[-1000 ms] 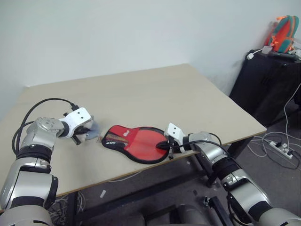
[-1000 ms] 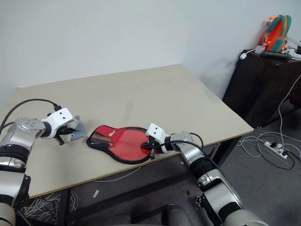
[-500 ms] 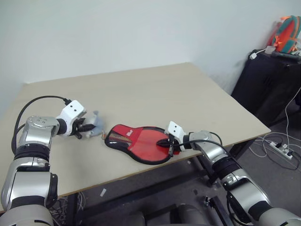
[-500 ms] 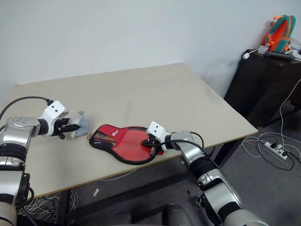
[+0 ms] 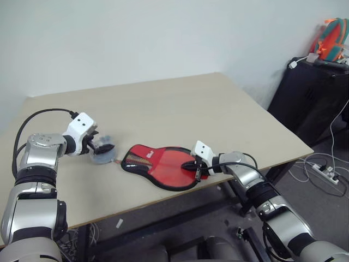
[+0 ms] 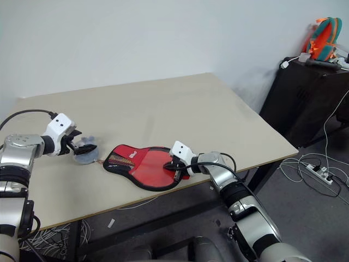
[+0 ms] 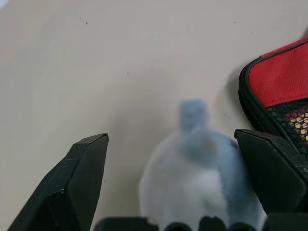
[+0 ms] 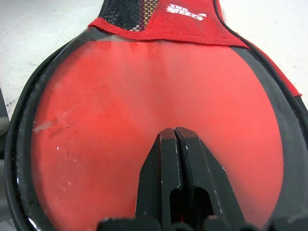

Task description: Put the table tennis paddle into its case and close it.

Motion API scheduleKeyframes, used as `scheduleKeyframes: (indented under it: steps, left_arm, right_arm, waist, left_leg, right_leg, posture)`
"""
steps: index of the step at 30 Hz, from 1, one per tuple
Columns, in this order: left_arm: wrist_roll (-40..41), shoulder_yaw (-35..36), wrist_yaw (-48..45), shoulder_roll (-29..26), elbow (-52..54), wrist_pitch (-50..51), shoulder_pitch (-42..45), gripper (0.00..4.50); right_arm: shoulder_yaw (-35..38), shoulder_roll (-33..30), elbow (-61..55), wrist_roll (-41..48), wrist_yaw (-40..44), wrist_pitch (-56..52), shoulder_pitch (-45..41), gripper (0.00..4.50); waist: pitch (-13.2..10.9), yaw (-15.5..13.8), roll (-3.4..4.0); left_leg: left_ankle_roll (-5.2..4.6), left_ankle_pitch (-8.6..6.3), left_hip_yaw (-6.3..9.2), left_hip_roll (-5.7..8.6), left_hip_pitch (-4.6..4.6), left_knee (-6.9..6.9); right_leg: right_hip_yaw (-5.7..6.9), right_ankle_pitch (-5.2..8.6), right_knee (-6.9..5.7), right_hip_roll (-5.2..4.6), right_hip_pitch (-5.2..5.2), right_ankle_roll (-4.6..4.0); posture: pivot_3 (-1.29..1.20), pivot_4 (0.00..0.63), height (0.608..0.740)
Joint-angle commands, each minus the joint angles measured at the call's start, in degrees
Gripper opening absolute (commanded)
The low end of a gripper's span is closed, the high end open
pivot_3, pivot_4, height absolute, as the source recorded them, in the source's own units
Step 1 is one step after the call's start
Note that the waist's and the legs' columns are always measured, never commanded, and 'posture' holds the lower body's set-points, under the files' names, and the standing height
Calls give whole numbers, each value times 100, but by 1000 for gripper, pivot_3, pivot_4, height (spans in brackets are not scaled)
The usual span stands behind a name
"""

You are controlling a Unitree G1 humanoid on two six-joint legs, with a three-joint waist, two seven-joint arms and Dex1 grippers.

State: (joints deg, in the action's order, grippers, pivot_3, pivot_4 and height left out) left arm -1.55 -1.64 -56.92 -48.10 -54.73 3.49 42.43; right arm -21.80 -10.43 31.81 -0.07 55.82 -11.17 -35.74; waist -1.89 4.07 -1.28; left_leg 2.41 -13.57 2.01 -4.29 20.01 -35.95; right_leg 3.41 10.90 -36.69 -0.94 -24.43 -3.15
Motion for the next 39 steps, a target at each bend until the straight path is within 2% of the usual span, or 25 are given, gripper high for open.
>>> scheduleKeyframes:
  steps: [1,14,21,26,32,39]
  left_arm:
    - [108,184,18,-84,228,-116,69,4465]
    - [718,708,-666,-222,814,1,-156,4465]
    - [1838,1460,-1095,-129,1833,976,-430,4465]
    - [2512,1915,-707,121,3013,1839,-944,4465]
    - [2733,2084,-139,351,3956,2281,-1610,4465]
    - [3019,2246,523,667,4896,2656,-2124,4465]
  right_arm:
    - [-221,-40,219,-270,-9,-146,134,0]
    - [-233,-7,296,-290,-15,-68,92,0]
    - [-111,70,263,-200,-137,88,126,0]
    - [292,260,212,41,-471,26,32,0]
    - [712,407,-26,206,-867,26,-15,0]
    - [1202,444,31,246,-1439,139,-277,0]
  waist:
    - [0,1,0]
    - [-11,3,15]
    - [-18,22,20]
    - [-32,31,15]
    - [-94,30,-1]
    - [-125,28,-7]
  left_leg:
    - [0,0,0,0,0,0]
    - [6,-4,0,0,-2,0]
    - [6,-4,0,0,-3,0]
    - [6,-4,0,0,-5,0]
    - [6,-4,1,0,-2,1]
    - [4,-2,-5,0,69,-4]
  right_leg:
    - [0,0,0,0,0,0]
    - [-2,0,1,1,0,0]
    - [-3,1,1,1,0,-1]
    - [-6,0,0,2,0,0]
    - [-12,0,0,7,-8,0]
    - [-24,-8,-2,12,-70,13]
  posture:
    - [0,0,740]
    - [0,0,740]
    - [0,0,740]
    - [0,0,740]
    - [0,0,740]
    - [0,0,740]
